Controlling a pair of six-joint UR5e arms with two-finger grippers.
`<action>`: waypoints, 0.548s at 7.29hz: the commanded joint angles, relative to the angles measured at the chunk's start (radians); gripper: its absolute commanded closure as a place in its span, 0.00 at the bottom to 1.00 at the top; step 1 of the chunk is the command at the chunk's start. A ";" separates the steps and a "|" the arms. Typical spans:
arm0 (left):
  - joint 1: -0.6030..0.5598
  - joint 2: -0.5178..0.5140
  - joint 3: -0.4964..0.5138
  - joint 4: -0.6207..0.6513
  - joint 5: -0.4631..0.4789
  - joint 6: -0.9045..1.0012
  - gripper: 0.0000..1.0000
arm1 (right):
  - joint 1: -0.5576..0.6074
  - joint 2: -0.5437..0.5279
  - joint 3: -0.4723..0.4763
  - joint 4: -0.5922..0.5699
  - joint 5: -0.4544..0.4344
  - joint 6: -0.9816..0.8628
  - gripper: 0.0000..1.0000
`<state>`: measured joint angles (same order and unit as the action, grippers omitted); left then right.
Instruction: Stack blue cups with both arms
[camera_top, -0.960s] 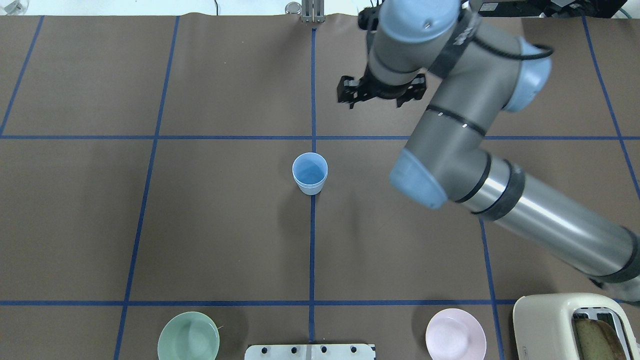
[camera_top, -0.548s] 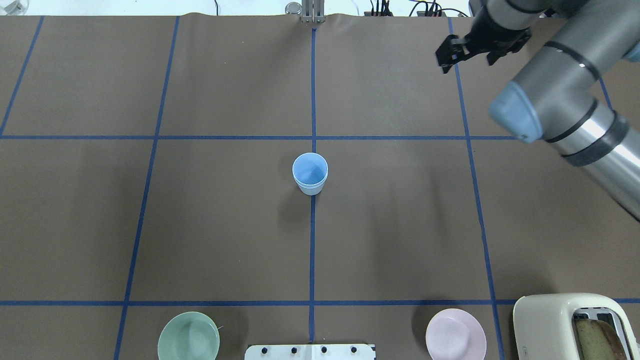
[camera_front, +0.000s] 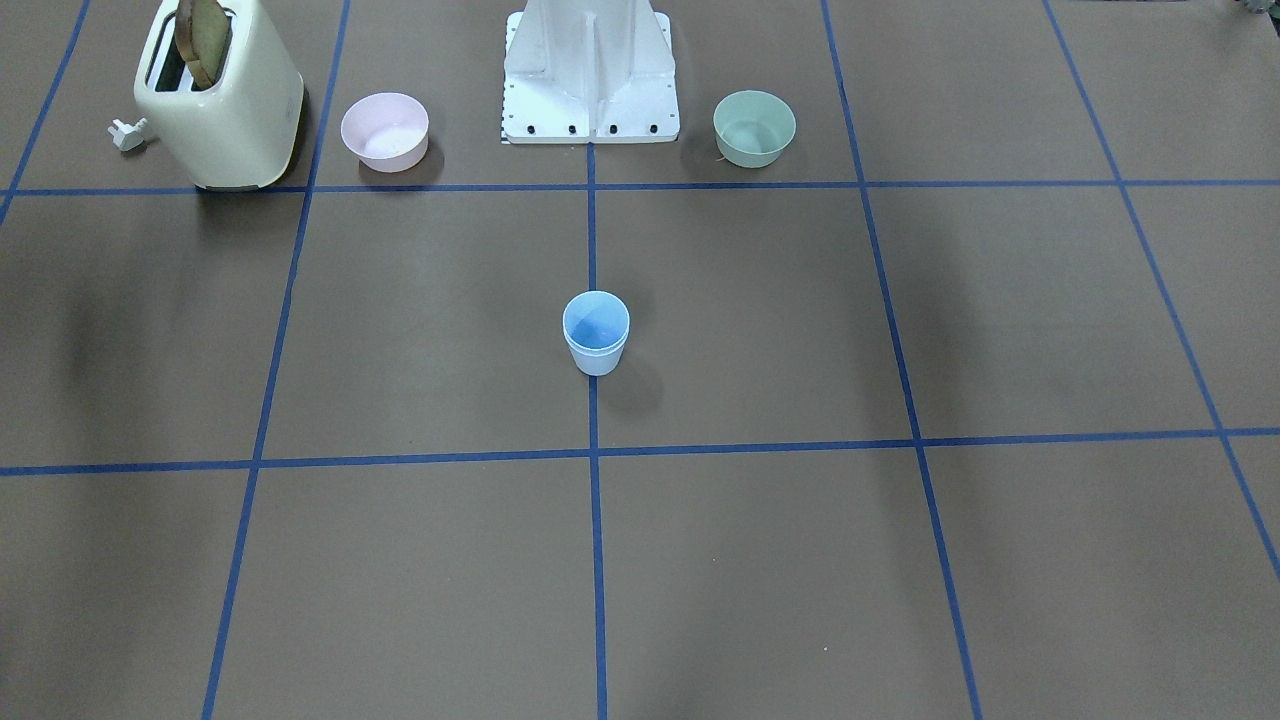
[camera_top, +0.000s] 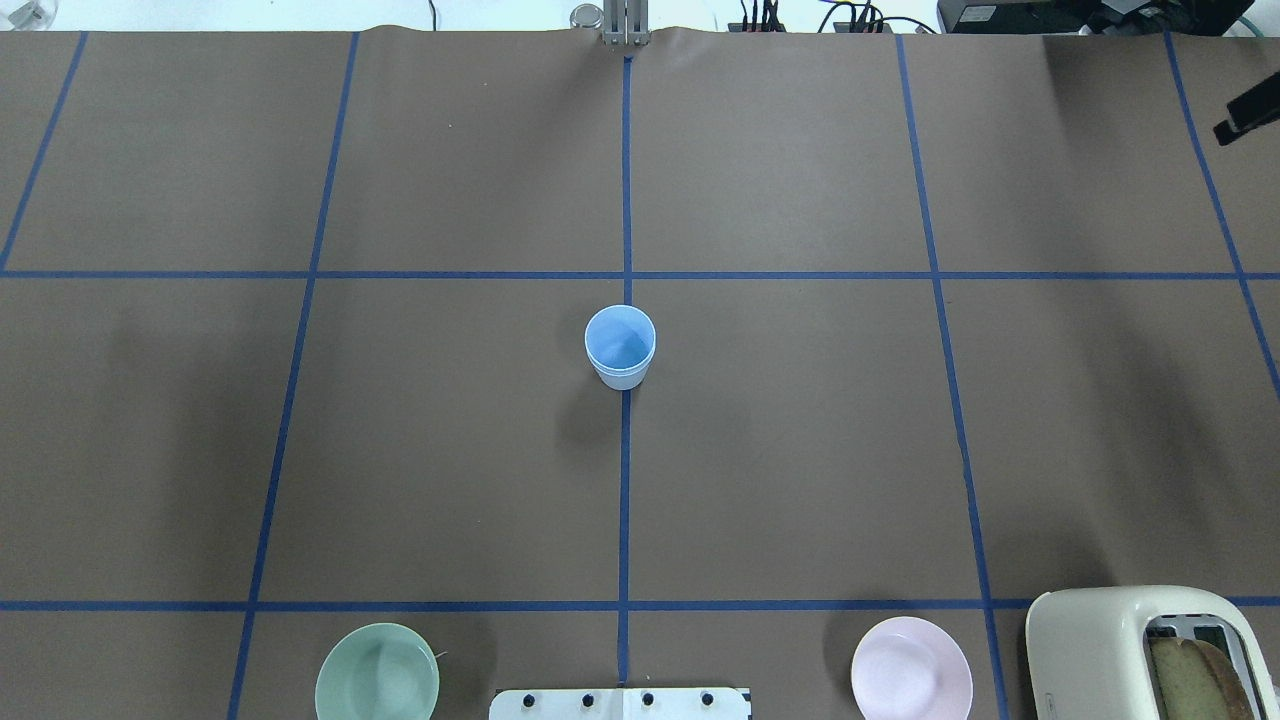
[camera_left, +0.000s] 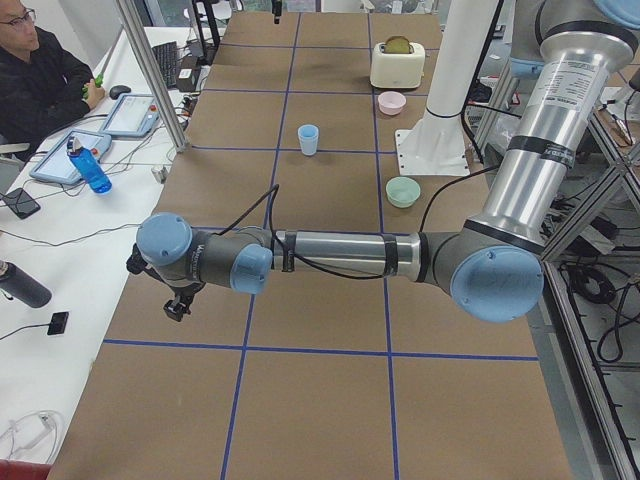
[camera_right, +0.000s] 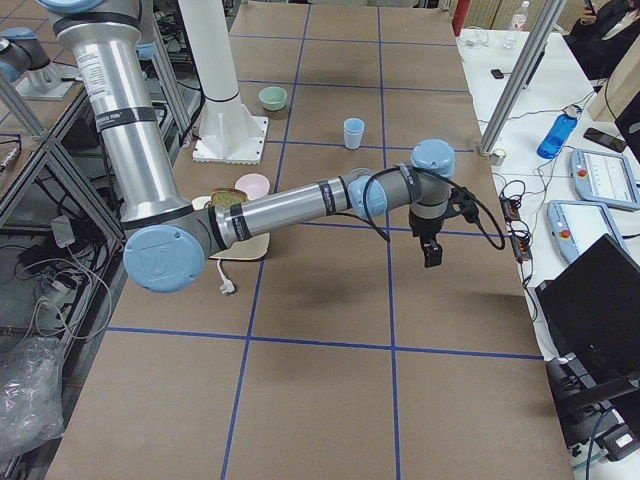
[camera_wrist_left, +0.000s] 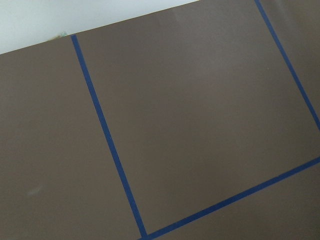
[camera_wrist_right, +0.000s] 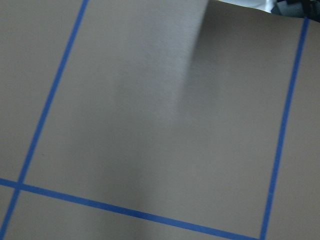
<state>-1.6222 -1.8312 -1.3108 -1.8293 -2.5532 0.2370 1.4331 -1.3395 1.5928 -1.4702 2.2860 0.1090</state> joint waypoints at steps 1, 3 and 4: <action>-0.005 0.155 -0.138 -0.085 -0.002 0.002 0.03 | 0.128 -0.101 -0.028 0.042 0.090 -0.139 0.00; -0.025 0.313 -0.296 -0.081 0.001 -0.004 0.03 | 0.165 -0.130 -0.002 0.042 0.096 -0.140 0.00; -0.027 0.325 -0.300 -0.085 -0.002 -0.002 0.03 | 0.170 -0.173 0.001 0.047 0.090 -0.152 0.00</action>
<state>-1.6430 -1.5491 -1.5730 -1.9110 -2.5542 0.2371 1.5914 -1.4715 1.5870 -1.4272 2.3808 -0.0311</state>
